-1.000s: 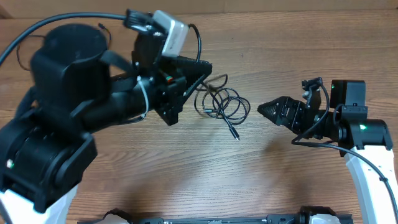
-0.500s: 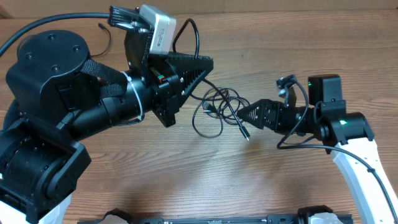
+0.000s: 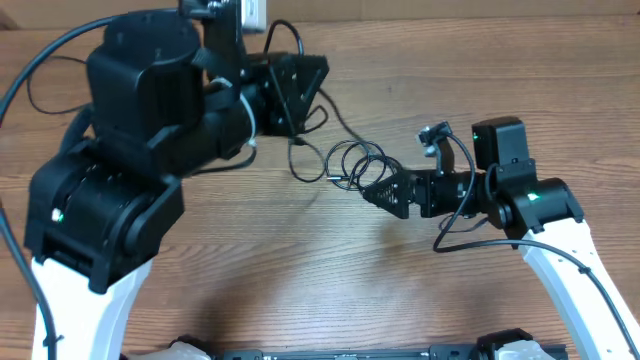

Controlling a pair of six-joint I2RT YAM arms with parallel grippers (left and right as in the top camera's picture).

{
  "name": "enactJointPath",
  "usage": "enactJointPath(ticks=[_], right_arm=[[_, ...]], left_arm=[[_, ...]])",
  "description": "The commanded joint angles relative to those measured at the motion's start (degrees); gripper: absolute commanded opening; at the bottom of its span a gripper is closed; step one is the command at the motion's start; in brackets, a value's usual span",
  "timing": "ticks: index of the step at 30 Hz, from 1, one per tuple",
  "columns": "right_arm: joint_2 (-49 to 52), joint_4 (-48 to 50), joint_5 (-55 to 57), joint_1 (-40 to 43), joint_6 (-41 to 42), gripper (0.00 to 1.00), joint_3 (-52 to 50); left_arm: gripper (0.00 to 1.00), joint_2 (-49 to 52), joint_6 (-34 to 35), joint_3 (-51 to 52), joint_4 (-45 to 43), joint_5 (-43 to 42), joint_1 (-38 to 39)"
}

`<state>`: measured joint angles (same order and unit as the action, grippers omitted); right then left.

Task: Untangle cables

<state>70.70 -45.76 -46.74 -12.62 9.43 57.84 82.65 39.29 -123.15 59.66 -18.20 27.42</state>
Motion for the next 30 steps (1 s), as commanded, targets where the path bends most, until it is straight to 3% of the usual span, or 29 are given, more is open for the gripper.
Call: enactJointPath(ticks=[1, 7, 13, 21, 30], right_arm=[[0.1, 3.2, -0.9, -2.0, -2.3, 1.00, 1.1], [0.1, 10.9, -1.0, -5.2, -1.7, 1.00, 1.1], [0.1, 19.2, -1.0, -6.7, 4.3, 1.00, 1.1], [0.1, 27.9, -0.9, -6.9, 5.8, 1.00, 1.1], [0.2, 34.1, 1.4, -6.9, 5.8, 0.96, 1.1]], left_arm=[[0.04, -0.7, 8.4, -0.8, -3.1, -3.6, 0.5], [0.04, -1.0, 19.5, -0.8, -4.9, -3.9, 0.5], [0.04, -1.0, 24.3, -0.8, -5.4, -4.0, 0.5], [0.04, -1.0, 28.2, -0.8, -11.8, -12.0, 0.7], [0.04, -1.1, 30.7, -0.8, -17.6, -13.4, 4.5]])
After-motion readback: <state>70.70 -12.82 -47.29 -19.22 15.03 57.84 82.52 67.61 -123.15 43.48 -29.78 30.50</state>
